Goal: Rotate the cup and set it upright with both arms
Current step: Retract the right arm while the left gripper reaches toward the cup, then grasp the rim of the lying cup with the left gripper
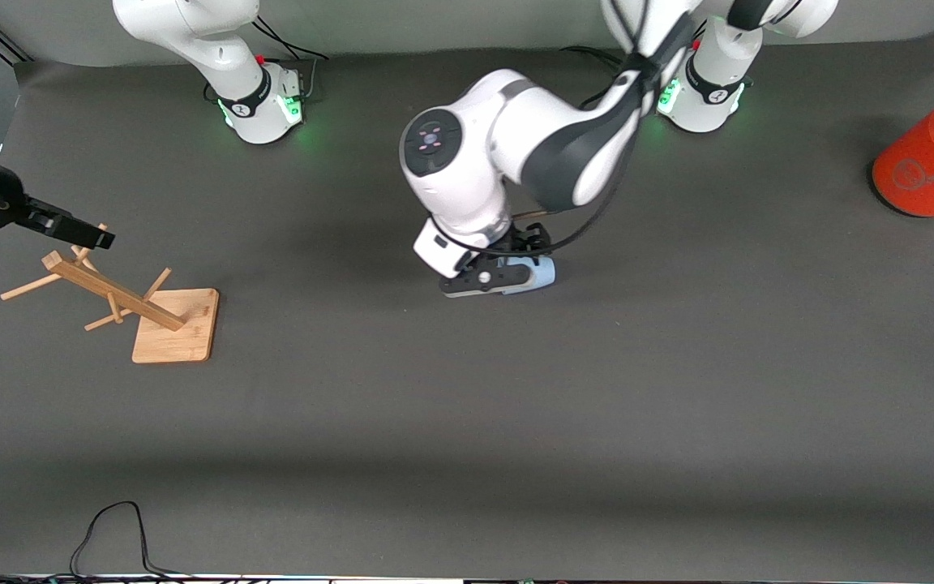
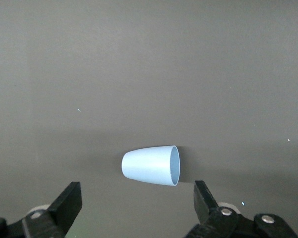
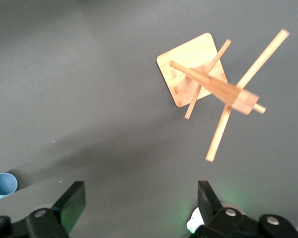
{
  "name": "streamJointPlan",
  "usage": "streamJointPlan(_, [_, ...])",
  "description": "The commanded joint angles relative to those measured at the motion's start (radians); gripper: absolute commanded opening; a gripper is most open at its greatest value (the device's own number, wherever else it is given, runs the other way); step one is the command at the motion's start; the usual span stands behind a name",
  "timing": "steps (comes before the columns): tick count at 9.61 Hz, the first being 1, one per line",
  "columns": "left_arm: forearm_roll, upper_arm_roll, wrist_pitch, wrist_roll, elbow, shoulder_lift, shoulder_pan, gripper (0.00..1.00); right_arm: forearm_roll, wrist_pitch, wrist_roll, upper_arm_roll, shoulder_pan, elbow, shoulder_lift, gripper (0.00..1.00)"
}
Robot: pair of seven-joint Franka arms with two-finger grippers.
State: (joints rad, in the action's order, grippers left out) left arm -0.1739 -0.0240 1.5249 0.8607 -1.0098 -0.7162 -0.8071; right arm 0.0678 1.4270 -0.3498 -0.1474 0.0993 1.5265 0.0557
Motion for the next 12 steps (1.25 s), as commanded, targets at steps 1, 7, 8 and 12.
streamJointPlan(1, [-0.029, 0.018, -0.028, 0.0, 0.045, -0.063, -0.061, 0.99, -0.006, 0.078, 0.141, 0.054, -0.076, 0.063, -0.037, 1.0])
streamJointPlan(7, [-0.145, 0.013, 0.066, -0.135, -0.153, -0.138, -0.161, 0.97, -0.045, 0.184, 0.356, 0.078, -0.076, 0.061, -0.013, 1.0])
streamJointPlan(8, [-0.159, 0.013, 0.087, -0.135, -0.153, -0.176, -0.175, 0.96, -0.045, 0.2, 0.394, 0.078, -0.076, 0.061, -0.007, 1.0])
streamJointPlan(12, [-0.173, 0.013, 0.106, -0.268, -0.156, -0.218, -0.172, 0.91, -0.045, 0.217, 0.423, 0.077, -0.078, 0.061, -0.002, 1.0])
